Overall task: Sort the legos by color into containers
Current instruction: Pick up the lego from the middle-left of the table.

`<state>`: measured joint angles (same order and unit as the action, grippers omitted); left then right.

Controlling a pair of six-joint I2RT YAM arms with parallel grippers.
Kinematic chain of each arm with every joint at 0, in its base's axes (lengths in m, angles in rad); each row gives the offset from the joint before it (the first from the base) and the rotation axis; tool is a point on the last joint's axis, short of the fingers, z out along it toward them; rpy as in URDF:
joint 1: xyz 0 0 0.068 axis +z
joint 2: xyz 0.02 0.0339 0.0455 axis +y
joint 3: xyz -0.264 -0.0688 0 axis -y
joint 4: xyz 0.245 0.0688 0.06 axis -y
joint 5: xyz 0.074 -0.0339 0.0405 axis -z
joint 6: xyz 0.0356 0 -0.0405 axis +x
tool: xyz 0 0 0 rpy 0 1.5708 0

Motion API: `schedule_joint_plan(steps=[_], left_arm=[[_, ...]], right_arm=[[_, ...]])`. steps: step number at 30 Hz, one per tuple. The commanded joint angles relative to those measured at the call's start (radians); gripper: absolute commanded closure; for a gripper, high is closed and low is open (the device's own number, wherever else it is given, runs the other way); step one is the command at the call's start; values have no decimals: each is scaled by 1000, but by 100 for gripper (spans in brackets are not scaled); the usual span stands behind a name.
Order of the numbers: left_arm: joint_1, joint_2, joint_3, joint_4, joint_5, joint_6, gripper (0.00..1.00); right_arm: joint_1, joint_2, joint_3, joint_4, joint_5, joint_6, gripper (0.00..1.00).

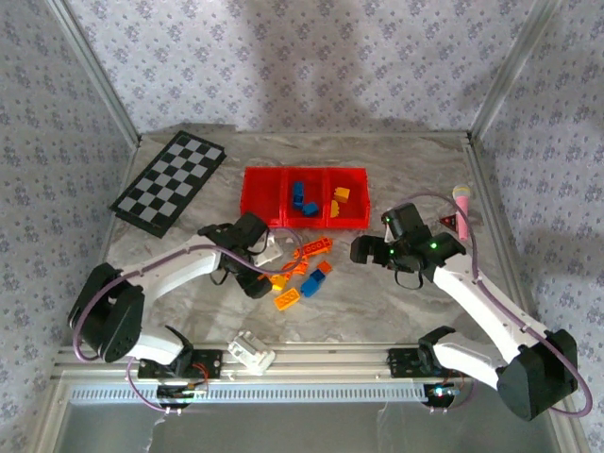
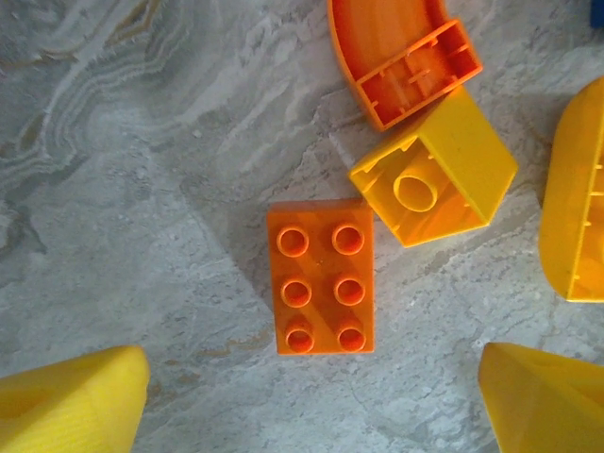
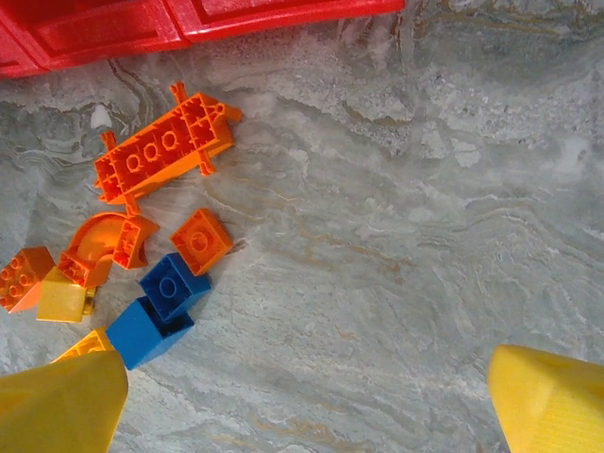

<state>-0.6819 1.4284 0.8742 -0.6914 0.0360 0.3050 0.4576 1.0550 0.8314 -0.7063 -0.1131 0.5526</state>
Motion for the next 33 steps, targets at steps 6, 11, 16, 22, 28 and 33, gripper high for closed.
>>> schedule_joint_plan(steps=[6, 11, 16, 22, 28, 33], left_arm=[[2, 43, -36, 105, -28, -13, 16], [1, 101, -15, 111, -74, -14, 28], [-14, 129, -23, 140, -88, -12, 33], [-37, 159, -25, 156, -97, -10, 34], [-41, 201, -27, 161, -88, -2, 46], [-41, 208, -26, 161, -88, 8, 55]], right_arm=[[-20, -18, -14, -21, -7, -11, 0], [-25, -15, -19, -15, -8, -6, 0], [-29, -17, -21, -27, -1, -5, 0], [-43, -28, -27, -41, -2, -8, 0], [-52, -36, -31, -39, -5, -2, 0], [-56, -45, -34, -49, 2, 2, 0]])
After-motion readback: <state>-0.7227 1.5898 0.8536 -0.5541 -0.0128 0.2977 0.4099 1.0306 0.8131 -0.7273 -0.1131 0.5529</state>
